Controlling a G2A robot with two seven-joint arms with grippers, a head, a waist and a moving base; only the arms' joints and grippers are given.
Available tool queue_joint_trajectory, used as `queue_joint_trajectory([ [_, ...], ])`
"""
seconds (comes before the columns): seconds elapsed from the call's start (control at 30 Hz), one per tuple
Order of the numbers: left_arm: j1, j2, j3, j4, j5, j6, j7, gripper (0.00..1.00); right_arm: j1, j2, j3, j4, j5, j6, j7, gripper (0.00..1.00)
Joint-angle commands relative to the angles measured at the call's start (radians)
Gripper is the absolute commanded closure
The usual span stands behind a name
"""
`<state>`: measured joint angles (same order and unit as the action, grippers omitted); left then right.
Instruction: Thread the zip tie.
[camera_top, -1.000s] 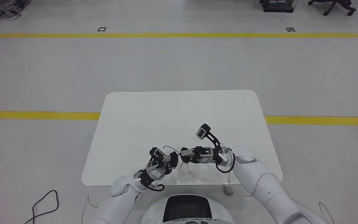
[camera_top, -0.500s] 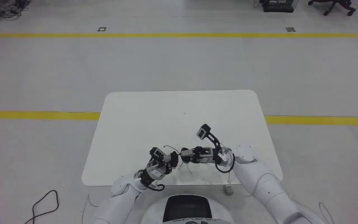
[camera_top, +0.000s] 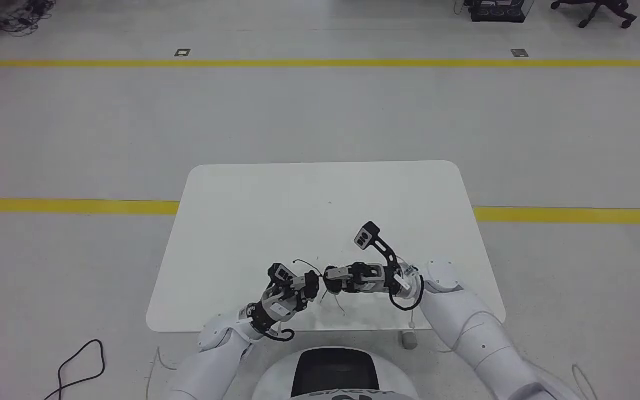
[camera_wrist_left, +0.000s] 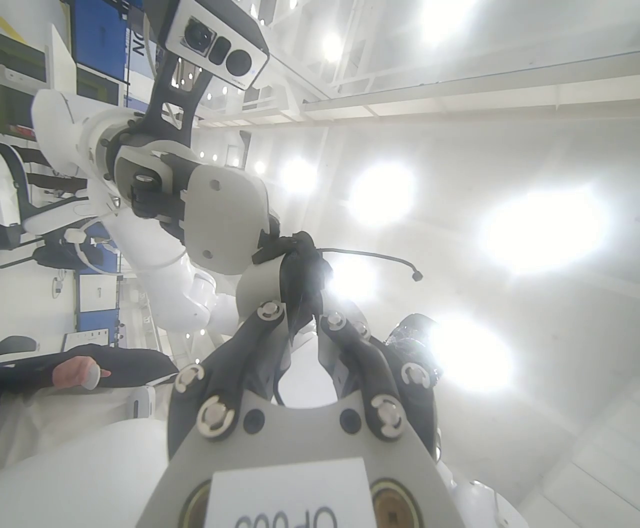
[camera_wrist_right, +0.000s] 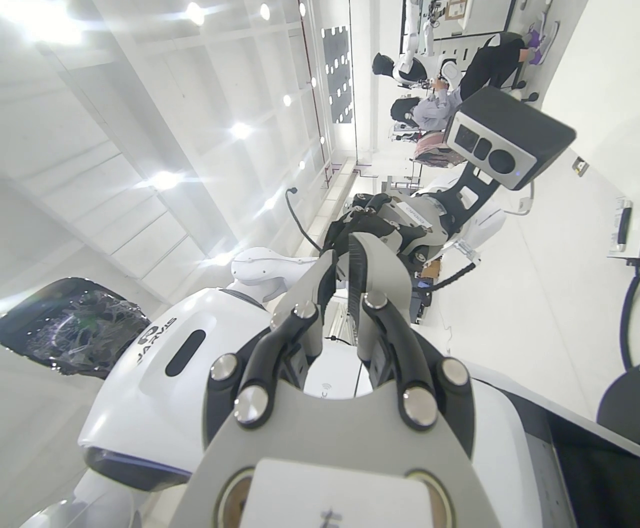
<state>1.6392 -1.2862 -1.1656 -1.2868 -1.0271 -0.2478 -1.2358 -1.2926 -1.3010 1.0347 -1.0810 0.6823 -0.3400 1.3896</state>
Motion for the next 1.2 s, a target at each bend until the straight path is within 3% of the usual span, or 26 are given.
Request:
queue_joint_trajectory([
  [0.0, 0.0, 0.0, 0.0, 0.0, 0.0, 0.0, 0.0, 1.0, -0.006, 0.0, 0.003, -0.01, -0.006, 0.0, 0.0, 0.69],
  [0.37, 0.0, 0.0, 0.0, 0.0, 0.0, 0.0, 0.0, 1.0, -0.011, -0.003, 0.001, -0.027, -0.013, 0.0, 0.0, 0.84],
  [0.87, 0.0, 0.0, 0.0, 0.0, 0.0, 0.0, 0.0, 1.0, -0.014, -0.008, 0.008, -0.028, -0.012, 0.0, 0.0, 0.89],
  [1.03, 0.0, 0.0, 0.0, 0.0, 0.0, 0.0, 0.0, 1.0, -0.015, -0.01, 0.013, -0.025, -0.01, 0.0, 0.0, 1.0],
  [1.17, 0.0, 0.0, 0.0, 0.0, 0.0, 0.0, 0.0, 1.0, -0.013, -0.012, 0.015, -0.02, -0.009, 0.0, 0.0, 1.0],
])
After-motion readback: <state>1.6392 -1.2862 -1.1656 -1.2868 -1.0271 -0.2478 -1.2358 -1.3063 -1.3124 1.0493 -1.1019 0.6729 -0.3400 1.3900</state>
